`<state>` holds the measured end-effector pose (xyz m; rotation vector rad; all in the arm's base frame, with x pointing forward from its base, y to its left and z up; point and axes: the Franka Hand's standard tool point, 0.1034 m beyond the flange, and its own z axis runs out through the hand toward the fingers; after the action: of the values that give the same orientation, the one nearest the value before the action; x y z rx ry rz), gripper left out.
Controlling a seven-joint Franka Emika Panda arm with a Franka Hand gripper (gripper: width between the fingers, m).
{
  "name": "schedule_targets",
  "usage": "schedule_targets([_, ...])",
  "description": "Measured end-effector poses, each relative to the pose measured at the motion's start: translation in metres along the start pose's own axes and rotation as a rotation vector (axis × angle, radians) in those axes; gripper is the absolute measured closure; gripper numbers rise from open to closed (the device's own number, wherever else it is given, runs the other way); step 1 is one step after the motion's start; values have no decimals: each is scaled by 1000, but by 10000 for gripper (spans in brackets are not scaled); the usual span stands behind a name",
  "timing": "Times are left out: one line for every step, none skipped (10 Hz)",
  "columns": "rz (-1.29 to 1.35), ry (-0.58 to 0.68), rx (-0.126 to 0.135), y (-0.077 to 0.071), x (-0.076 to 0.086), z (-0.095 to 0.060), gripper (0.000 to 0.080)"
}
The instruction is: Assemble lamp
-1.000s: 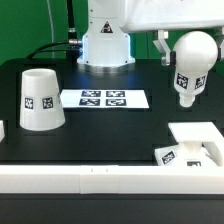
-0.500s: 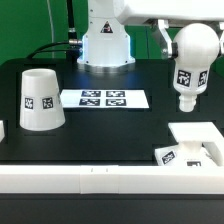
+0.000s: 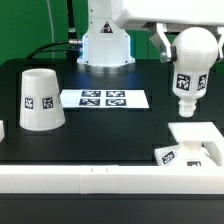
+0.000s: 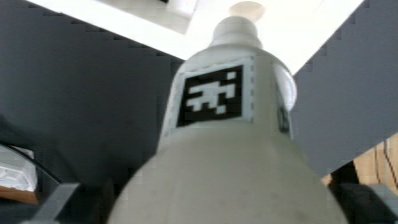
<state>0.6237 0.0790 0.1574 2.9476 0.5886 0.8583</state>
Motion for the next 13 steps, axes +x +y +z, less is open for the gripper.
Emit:
schedule_targets([-6, -1, 1, 0, 1, 4, 223])
schedule_targets([-7, -2, 3, -1, 2, 9, 223])
schedule_targets([-8, -3, 6, -2, 2, 12, 223])
schedule_targets([-10, -5, 7, -3, 2, 15, 223])
schedule_targets([-13, -9, 8, -3, 0, 17, 223])
schedule_targets([-12, -14, 10, -4, -3, 19, 223])
schedule_targets([-13, -15, 13, -7, -3, 20, 223])
schedule_targets([-18, -17, 17, -11, -3, 21, 223])
schedule_targets([-22, -18, 19, -14, -4, 22, 223])
schedule_targets([-23, -20, 20, -14, -5, 23, 223])
schedule_targets([-23, -24, 21, -14, -7, 25, 223])
schedule_targets([-23, -28, 22, -14, -9, 27, 223])
schedule_targets([-23, -30, 23, -15, -11, 28, 222])
